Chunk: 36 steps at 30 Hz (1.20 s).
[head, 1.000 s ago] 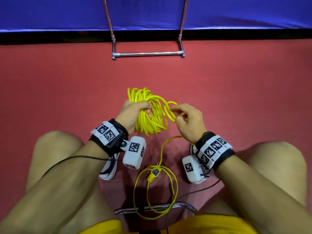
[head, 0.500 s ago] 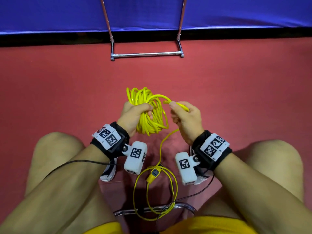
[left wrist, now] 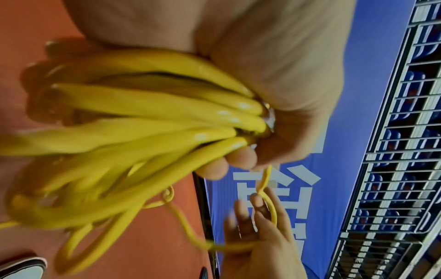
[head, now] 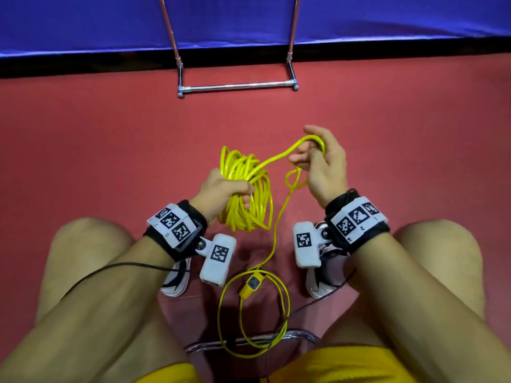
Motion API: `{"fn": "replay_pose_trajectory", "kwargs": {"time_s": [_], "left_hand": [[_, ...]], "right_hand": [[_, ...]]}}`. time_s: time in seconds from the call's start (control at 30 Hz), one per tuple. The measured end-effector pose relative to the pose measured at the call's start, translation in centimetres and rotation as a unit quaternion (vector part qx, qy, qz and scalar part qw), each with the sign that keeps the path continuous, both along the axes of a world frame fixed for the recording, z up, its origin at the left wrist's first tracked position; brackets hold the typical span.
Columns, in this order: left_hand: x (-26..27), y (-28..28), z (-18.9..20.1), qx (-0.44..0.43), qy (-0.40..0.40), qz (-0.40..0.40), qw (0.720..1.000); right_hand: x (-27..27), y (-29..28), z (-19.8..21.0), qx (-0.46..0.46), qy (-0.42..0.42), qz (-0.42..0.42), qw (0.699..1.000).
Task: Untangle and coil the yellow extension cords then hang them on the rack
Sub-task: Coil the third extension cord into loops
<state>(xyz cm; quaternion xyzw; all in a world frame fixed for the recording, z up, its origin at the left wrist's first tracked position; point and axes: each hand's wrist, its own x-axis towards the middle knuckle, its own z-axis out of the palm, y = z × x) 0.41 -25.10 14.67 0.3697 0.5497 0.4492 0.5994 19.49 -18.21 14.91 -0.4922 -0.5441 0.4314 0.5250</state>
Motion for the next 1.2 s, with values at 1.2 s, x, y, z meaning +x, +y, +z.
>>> {"fn": "replay_pose_trajectory", "kwargs": {"time_s": [1.2], "left_hand": [[-3.6,2.4,2.9,0.072,-0.398,0.310,0.860]], "right_hand": [[-2.8,-6.5,-5.2,-0.344,0.047,0.331,0.877]]}}
